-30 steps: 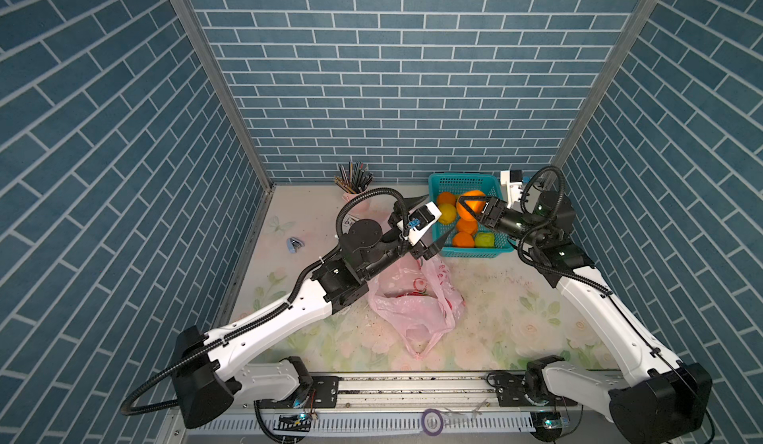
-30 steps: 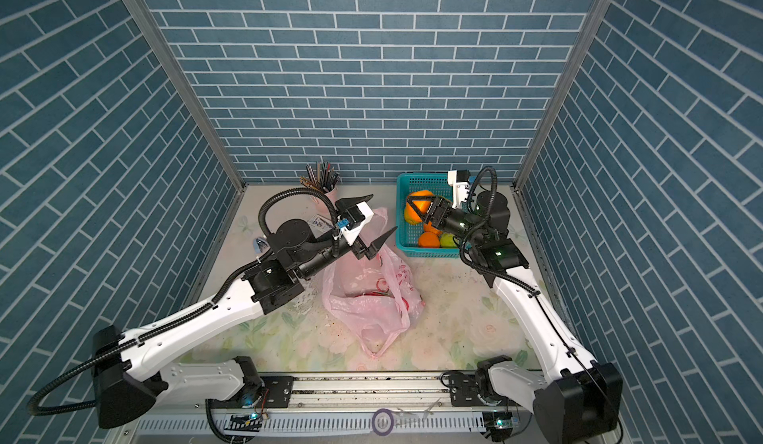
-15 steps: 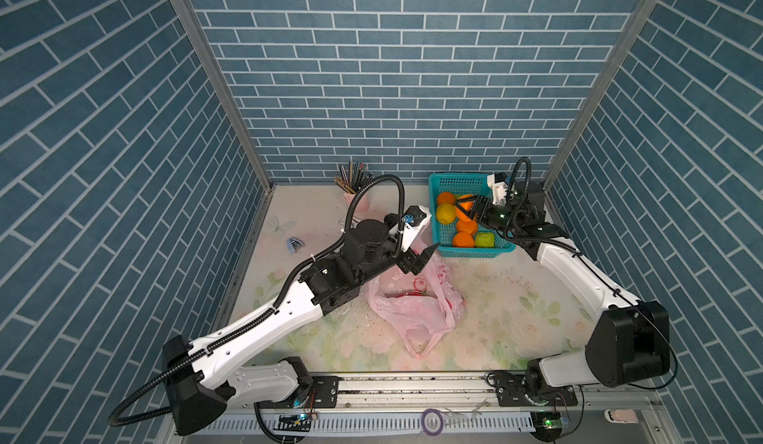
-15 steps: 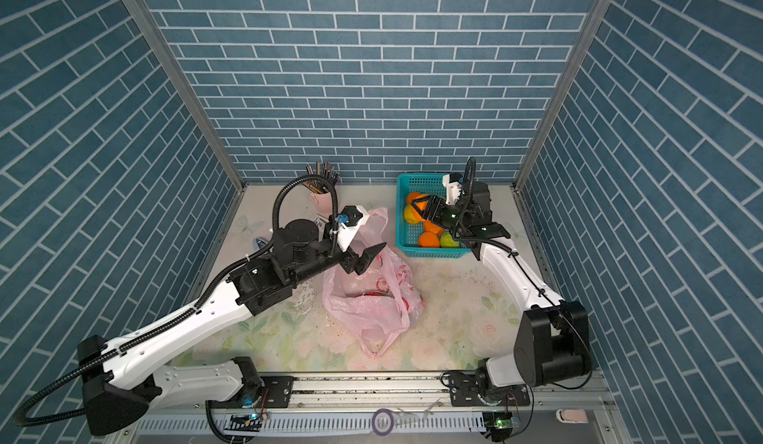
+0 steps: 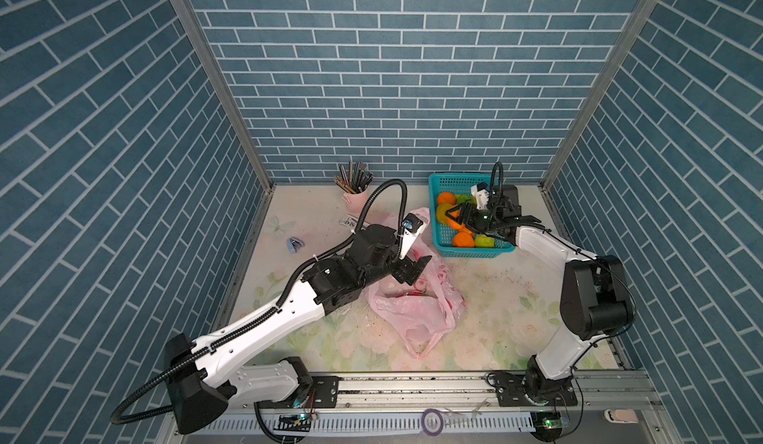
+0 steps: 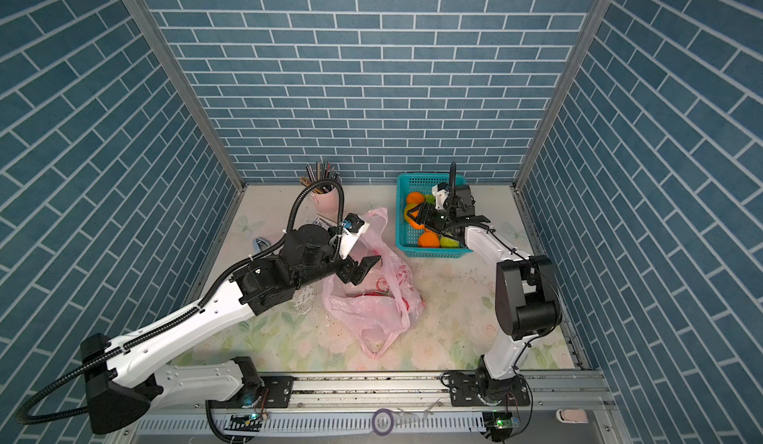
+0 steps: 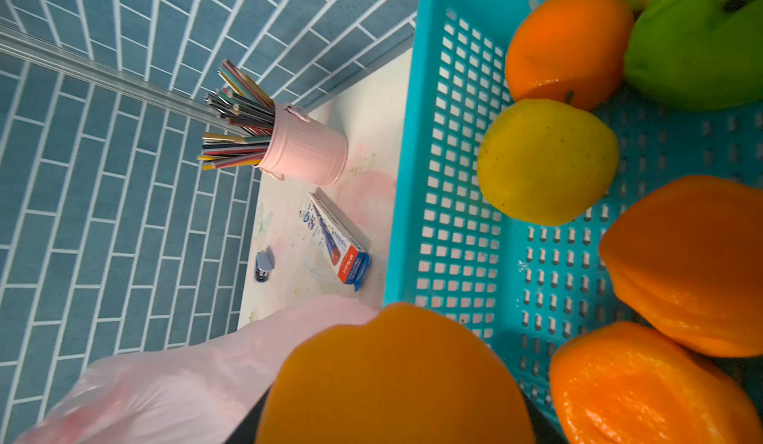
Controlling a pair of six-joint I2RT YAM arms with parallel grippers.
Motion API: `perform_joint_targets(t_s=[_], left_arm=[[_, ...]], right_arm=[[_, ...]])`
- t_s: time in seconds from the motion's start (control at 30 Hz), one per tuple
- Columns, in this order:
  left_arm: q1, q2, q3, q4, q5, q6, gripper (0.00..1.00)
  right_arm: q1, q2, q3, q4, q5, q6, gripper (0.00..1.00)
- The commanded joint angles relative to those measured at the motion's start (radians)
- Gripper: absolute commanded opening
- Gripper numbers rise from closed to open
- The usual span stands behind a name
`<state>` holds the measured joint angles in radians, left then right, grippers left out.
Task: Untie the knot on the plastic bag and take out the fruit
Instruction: 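Carry the orange with the right gripper into the teal basket and release it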
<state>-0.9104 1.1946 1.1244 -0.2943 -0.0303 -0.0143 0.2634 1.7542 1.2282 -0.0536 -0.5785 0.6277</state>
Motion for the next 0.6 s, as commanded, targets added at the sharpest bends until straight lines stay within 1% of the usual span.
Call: perform_joint_targets(t_s=[0.0, 0.2, 0.33, 0.57], left_arm=[[-0.001, 0.0, -0.024, -0.026, -0.017, -0.022, 0.88], [0.002, -0.027, -0.054, -0.01, -0.032, -0.024, 0.88], [0.004, -0.031, -0.061, -0.009, -0.034, -0.025, 0.88], [0.005, -0.036, -0.074, -0.009, -0.036, -0.028, 0.88]], right_arm=[[0.008, 0.056, 0.031, -0.02, 0.012, -0.04, 0.64], [0.023, 0.157, 0.062, -0.039, 0.023, -0.041, 0.64], [0.038, 0.203, 0.085, -0.068, 0.057, -0.05, 0.64], [0.062, 0.25, 0.126, -0.146, 0.143, -0.091, 0.71]])
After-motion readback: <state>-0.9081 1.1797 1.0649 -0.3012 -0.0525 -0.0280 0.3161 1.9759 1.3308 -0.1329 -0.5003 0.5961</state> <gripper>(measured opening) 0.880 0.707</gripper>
